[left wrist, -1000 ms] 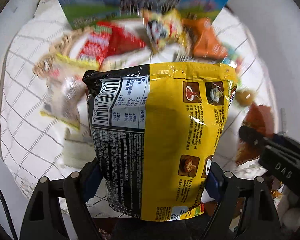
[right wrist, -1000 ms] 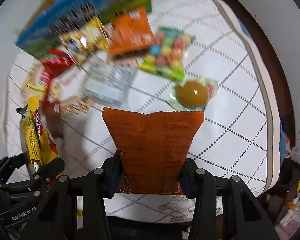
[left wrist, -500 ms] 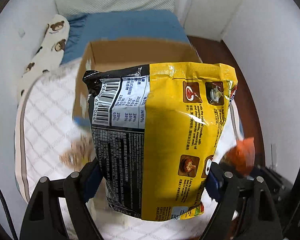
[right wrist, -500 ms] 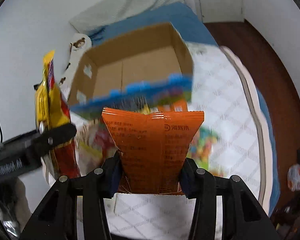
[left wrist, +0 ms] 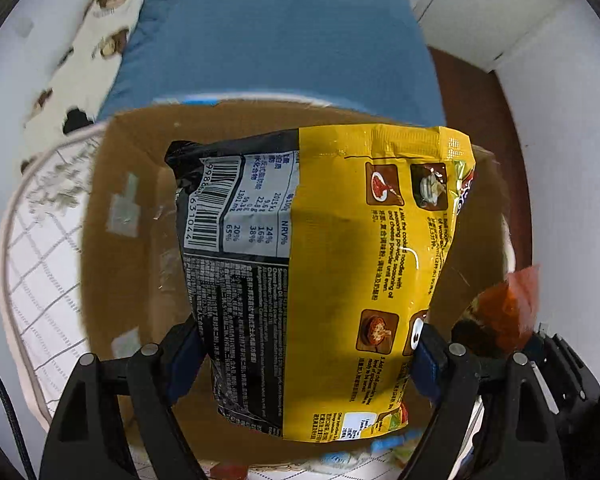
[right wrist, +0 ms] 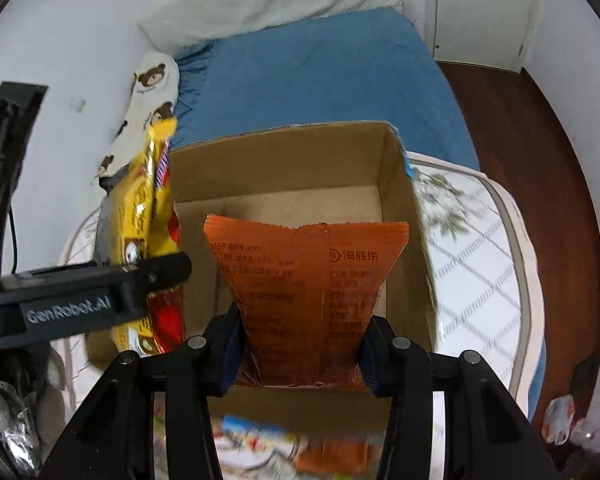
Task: Organize snacks
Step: 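Carry both packets into the cardboard box and open both tools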
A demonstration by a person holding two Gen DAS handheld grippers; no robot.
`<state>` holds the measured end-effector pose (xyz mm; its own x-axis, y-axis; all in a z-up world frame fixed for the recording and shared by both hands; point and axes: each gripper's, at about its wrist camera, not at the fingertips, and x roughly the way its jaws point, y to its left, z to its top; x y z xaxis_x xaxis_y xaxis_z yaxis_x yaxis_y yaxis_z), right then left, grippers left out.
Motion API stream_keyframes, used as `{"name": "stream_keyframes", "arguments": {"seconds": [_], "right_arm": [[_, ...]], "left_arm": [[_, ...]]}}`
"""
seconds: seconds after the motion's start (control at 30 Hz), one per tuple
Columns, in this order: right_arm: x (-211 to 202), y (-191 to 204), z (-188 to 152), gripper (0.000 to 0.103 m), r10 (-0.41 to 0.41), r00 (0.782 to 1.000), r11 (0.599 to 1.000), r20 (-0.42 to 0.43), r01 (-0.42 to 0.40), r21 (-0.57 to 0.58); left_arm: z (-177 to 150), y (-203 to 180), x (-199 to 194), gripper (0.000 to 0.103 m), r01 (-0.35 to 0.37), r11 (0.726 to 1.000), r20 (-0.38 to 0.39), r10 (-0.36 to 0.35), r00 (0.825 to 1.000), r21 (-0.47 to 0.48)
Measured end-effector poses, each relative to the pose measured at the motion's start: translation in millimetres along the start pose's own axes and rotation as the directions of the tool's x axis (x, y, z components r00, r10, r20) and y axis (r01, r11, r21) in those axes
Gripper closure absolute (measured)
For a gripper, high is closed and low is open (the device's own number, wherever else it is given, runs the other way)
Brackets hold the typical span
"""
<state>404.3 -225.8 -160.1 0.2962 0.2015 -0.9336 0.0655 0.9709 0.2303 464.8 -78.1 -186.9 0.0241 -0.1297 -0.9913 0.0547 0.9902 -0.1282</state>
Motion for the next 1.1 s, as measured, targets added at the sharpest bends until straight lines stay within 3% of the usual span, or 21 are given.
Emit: {"name": "stream_keyframes", "arguments": {"seconds": [0.3,0.33,0.43,0.47,0.8,1.1], "right_arm": [[84,-3,44,0.052,0.0,0.997,0.999,-0.08,-0.003,-0.041],[92,-6,46,0.048,0.01,0.996,0.999,-0.087,-0.014,-0.04],[106,-7,52,0.017,-0.014,0.996,0.998,-0.089,0.008,-0.065],[111,-8,53,0.014,-0.014,0.996,0.997,-0.091,0.007,-0.075],[114,-10,42,0.014,-0.036,0.991,0.997,-0.127,0.028,-0.068],[79,-9,7,0.014,-0.074,0.995,0.996,-0.069,0.071,-0.05]], "left_arm": [[37,7,53,0.018,0.007,1.0,-0.077,-0.009,0.997,-0.022],[39,6,58,0.018,0.009,1.0,-0.08,-0.01,0.997,-0.015],[44,4,67,0.014,0.011,1.0,-0.077,-0.011,0.997,-0.002],[44,3,68,0.014,0.016,1.0,-0.078,-0.016,0.997,-0.001],[27,0,52,0.014,0.004,1.0,-0.021,-0.003,1.0,0.026],[-8,15,7,0.014,-0.053,0.998,0.147,0.049,0.988,0.027]]}}
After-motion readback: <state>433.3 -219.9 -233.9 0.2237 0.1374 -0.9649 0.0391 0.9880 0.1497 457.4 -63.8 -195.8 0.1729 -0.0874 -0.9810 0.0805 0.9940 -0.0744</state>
